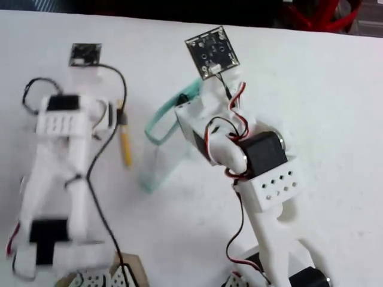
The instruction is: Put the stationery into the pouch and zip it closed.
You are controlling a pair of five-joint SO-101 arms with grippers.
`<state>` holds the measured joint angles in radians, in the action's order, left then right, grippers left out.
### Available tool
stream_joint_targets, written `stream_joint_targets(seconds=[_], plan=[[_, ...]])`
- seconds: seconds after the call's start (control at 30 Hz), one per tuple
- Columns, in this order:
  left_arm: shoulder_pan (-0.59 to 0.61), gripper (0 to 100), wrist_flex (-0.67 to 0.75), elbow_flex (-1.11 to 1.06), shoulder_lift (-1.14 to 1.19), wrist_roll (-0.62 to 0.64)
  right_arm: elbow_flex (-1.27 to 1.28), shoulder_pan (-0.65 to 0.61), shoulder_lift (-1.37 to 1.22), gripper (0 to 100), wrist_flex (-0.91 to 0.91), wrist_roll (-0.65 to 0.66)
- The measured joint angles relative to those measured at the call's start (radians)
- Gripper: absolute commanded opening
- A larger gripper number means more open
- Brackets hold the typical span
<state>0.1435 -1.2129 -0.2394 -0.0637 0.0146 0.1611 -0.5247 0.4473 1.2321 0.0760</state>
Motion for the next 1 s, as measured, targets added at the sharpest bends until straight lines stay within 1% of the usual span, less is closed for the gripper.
stream_joint_targets(seconds=[0.1,0.3,0.5,0.6,0.77,1.0], plan=[[0.0,25,-0.021,0.152,0.193,0.055,0.0,0.0,0.0,20.4,0.0,0.0],[0.0,25,-0.021,0.384,0.471,0.155,0.0,0.0,0.0,20.4,0.0,0.0],[0.0,25,-0.021,0.512,0.667,0.172,0.0,0.0,0.0,20.4,0.0,0.0],[0.0,24,-0.021,0.559,0.717,0.172,0.0,0.0,0.0,20.4,0.0,0.0],[0.0,16,-0.021,0.605,0.76,0.172,0.0,0.0,0.0,20.4,0.0,0.0],[-0.003,15,-0.021,0.611,0.772,0.157,0.0,0.0,0.0,20.4,0.0,0.0]])
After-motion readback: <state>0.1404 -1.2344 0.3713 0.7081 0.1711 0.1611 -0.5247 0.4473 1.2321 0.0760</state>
